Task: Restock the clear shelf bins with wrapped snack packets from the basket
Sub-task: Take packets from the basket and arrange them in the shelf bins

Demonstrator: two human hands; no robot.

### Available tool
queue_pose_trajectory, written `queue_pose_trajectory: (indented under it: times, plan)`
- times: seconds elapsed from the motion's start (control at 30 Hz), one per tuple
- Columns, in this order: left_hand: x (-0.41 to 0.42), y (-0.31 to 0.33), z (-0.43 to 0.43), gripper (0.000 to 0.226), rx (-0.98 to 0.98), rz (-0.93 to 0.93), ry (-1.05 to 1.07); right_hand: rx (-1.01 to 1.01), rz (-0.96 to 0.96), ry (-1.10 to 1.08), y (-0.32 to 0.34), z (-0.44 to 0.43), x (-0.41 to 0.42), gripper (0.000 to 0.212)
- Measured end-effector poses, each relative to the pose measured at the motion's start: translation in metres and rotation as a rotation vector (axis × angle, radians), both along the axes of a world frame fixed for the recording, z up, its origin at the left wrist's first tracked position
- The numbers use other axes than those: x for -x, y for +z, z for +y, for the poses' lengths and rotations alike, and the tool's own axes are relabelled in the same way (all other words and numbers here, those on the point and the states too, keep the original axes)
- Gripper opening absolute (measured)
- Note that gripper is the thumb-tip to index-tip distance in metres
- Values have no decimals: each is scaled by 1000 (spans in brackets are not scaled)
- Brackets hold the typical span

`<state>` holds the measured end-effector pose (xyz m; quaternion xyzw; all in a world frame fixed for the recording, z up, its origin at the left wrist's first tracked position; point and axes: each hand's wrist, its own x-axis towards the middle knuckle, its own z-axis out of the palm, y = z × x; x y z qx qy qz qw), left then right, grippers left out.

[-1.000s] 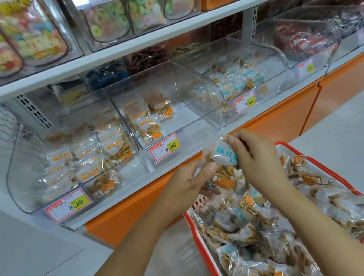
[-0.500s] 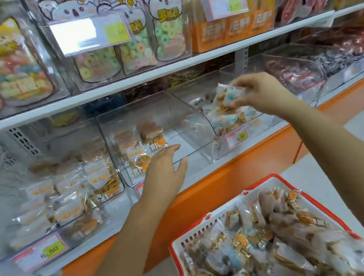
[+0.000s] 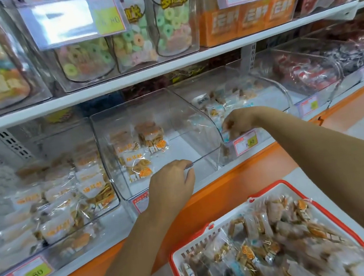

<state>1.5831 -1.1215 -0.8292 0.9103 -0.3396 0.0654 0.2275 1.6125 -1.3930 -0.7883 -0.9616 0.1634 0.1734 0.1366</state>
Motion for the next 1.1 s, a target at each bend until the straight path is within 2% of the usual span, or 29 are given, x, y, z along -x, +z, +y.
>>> queue_pose_trajectory:
  times: [0.1,0.2,0.23,0.33,0.4,0.43,0.5,0.57,0.67,0.77,0.83,0.93,1.1]
  plan:
    - [0,-4,4,34,72,-8,-32,65,-45,-37,-4,3,0,49]
    - [7,-4,8,31,231,-36,-96,26,-170,-93,-1,5,10,55]
    - [11,-4,10,30,276,-71,-129,26,-265,-102,0,6,16,52]
    - [25,-9,13,27,375,-119,-230,105,-704,-163,0,25,52,28]
    - [36,-16,18,26,341,-85,-269,198,-880,-135,-13,46,80,29]
    - [42,-20,21,26,281,-40,-273,190,-900,-91,-23,57,94,31]
    - [52,-34,25,26,88,65,-268,132,-784,1,-50,76,116,35]
    - [60,-53,30,28,-146,157,-263,100,-519,22,-79,96,132,35]
    - [69,-83,45,27,-448,377,-275,45,-67,-27,-134,121,148,24]
    - [70,-109,67,24,-691,537,-252,40,168,-67,-181,133,166,27]
    - [67,-124,81,21,-682,583,-212,45,221,-155,-195,139,179,30]
    - [61,-139,93,17,-564,602,-172,83,218,-226,-204,149,187,37]
    - [57,-150,95,20,-501,626,-137,-125,190,-301,-207,153,179,38]
